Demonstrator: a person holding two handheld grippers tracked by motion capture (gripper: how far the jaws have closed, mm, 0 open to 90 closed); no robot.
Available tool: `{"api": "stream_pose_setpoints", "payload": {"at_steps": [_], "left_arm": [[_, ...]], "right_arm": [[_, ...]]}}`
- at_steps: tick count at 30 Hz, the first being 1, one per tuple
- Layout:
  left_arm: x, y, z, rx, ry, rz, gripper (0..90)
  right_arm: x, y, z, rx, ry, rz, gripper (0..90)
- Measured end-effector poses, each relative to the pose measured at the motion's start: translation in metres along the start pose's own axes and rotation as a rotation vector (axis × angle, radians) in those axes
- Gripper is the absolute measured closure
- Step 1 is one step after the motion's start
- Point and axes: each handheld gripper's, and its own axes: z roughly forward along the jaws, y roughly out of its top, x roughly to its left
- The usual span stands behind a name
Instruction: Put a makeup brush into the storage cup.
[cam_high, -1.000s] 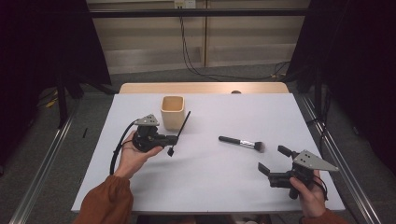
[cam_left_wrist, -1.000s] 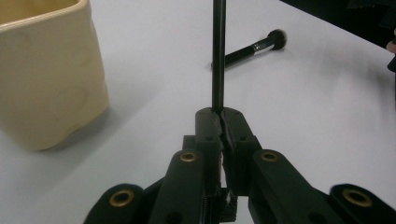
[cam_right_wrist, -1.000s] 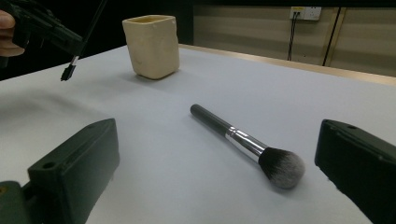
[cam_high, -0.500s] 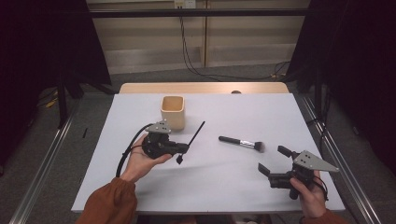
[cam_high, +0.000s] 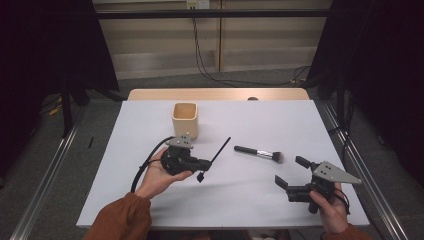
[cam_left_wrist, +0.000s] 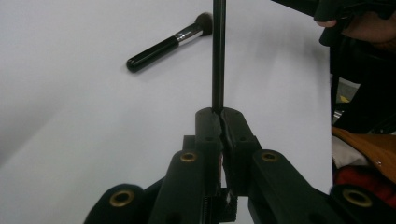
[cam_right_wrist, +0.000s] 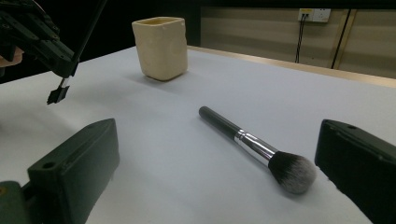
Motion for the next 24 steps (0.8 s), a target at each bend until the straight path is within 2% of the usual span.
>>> {"api": "stream_pose_setpoints", "payload": {"at_steps": [2, 5, 9, 13, 16, 19, 20, 23, 24], "left_arm": [[-0.003, 0.002, 0.003, 0.010, -0.013, -0.008, 86.2], [-0.008, 0.006, 0.007, 0.020, -0.028, 0.010, 86.2], [-0.013, 0.009, 0.009, 0.039, -0.051, 0.033, 86.2], [-0.015, 0.011, 0.013, 0.068, -0.062, 0.030, 86.2], [-0.016, 0.012, 0.014, 0.105, -0.058, 0.041, 86.2], [-0.017, 0.014, 0.014, 0.130, -0.064, 0.047, 86.2], [-0.018, 0.016, 0.014, 0.145, -0.052, 0.049, 86.2], [-0.020, 0.020, 0.015, 0.166, -0.076, 0.061, 86.2], [-0.021, 0.022, 0.016, 0.180, -0.071, 0.070, 86.2]], "right_arm": [[0.001, 0.001, 0.000, -0.004, 0.009, -0.005, 0.0], [0.004, 0.003, 0.002, -0.007, 0.023, 0.012, 0.0], [0.008, 0.008, 0.005, -0.009, 0.052, -0.004, 0.0], [0.014, 0.013, 0.009, -0.008, 0.078, -0.023, 0.0], [0.019, 0.018, 0.014, 0.010, 0.088, -0.046, 0.0], [0.025, 0.021, 0.019, 0.023, 0.121, -0.066, 0.0], [0.026, 0.022, 0.021, 0.031, 0.135, -0.071, 0.0], [0.029, 0.024, 0.026, 0.052, 0.168, -0.071, 0.0], [0.029, 0.026, 0.028, 0.060, 0.177, -0.074, 0.0]]}}
